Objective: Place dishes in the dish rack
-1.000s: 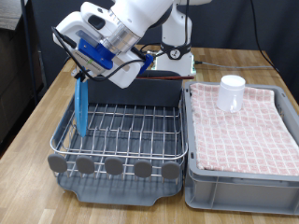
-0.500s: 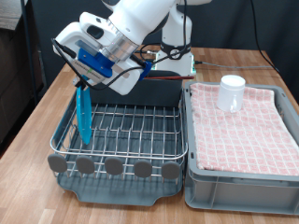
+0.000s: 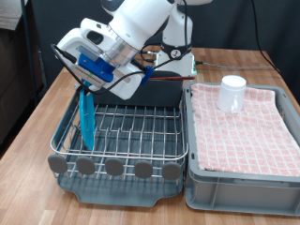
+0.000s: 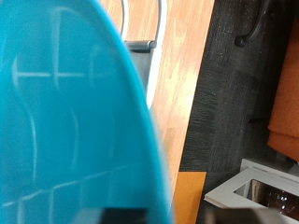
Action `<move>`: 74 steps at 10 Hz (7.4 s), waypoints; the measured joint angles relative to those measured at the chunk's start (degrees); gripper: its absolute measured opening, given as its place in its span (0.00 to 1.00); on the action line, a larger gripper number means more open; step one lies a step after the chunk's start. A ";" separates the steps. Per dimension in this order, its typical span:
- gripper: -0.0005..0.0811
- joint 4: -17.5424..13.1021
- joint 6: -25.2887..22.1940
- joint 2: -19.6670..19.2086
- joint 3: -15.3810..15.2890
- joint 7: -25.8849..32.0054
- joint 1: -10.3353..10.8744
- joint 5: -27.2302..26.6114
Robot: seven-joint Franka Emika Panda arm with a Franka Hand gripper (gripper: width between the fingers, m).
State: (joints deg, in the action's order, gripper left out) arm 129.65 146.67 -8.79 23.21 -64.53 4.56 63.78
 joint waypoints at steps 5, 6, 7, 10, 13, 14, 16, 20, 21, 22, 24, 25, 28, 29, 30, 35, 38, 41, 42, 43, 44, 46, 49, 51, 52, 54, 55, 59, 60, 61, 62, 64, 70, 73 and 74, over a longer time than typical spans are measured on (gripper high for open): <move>0.81 0.50 4.50 0.12 -1.21 14.19 -0.35 -18.57; 0.81 0.50 4.41 0.40 -2.39 21.12 -0.83 -28.24; 0.95 0.45 3.53 0.85 -3.23 27.02 -1.18 -36.00; 0.98 0.02 -1.48 4.03 -3.73 31.81 -1.17 -42.36; 0.99 -1.08 -7.95 9.11 -4.33 32.62 -1.05 -42.35; 0.99 -1.74 -10.33 10.66 -4.64 33.02 -0.95 -42.42; 0.99 -3.17 -14.36 12.85 -5.35 33.77 -0.73 -43.08; 0.99 -4.84 -18.32 14.11 -8.29 33.06 0.06 -43.13; 0.99 -4.66 -18.32 14.12 -9.82 30.89 0.78 -42.72; 0.99 -4.46 -18.59 14.12 -11.43 27.37 1.33 -42.01; 0.99 -4.44 -20.92 14.42 -13.64 20.43 2.11 -40.08; 0.99 -4.44 -20.85 14.37 -13.54 21.16 2.11 -40.29; 0.99 -4.87 -27.64 14.77 -15.17 20.05 2.71 -46.41; 0.99 -4.86 -30.16 15.41 -16.25 18.54 3.32 -49.35; 0.99 -4.56 -31.08 16.13 -17.24 17.02 3.98 -52.08; 0.99 -3.08 -31.77 17.40 -23.65 4.49 7.23 -59.76; 0.99 -3.07 -32.11 17.33 -24.00 3.38 7.51 -60.24; 0.99 -3.13 -33.34 16.80 -26.29 2.86 8.04 -60.96; 0.99 -3.03 -33.67 16.52 -27.27 1.81 8.25 -61.47; 0.99 -2.95 -34.65 15.94 -28.12 0.71 8.38 -62.32; 0.99 -2.88 -35.29 14.91 -28.73 0.28 8.39 -63.38; 0.99 -2.73 -35.26 11.85 -29.18 0.23 8.39 -64.31; 0.99 -2.44 -33.02 6.82 -29.31 0.23 8.39 -65.73; 0.99 -1.69 -30.29 4.46 -29.62 -0.19 8.39 -65.83; 0.99 -1.01 -28.55 3.64 -29.87 -0.60 8.39 -65.83; 0.99 0.25 -26.28 2.57 -30.24 -1.93 8.39 -65.87; 0.99 0.79 -25.53 2.20 -30.36 -2.34 8.39 -65.86; 0.99 3.14 -21.92 1.14 -30.46 -3.25 8.39 -64.98; 0.99 3.51 -21.17 1.00 -30.45 -3.52 8.39 -64.56; 0.99 3.83 -20.37 0.88 -30.43 -3.63 8.38 -64.34; 0.99 4.15 -19.68 0.78 -30.40 -3.72 8.38 -64.13; 0.99 4.32 -19.03 0.41 -30.26 -4.41 8.38 -62.89; 0.90 4.68 -18.69 -0.20 -29.71 -6.33 8.38 -61.81; 0.44 5.30 -18.33 -0.20 -29.68 -6.98 8.37 -61.83; 0.44 5.59 -18.02 -0.20 -29.68 -7.08 8.37 -61.84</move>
State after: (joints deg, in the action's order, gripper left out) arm 135.24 128.65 -8.99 -6.47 -71.62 12.93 1.94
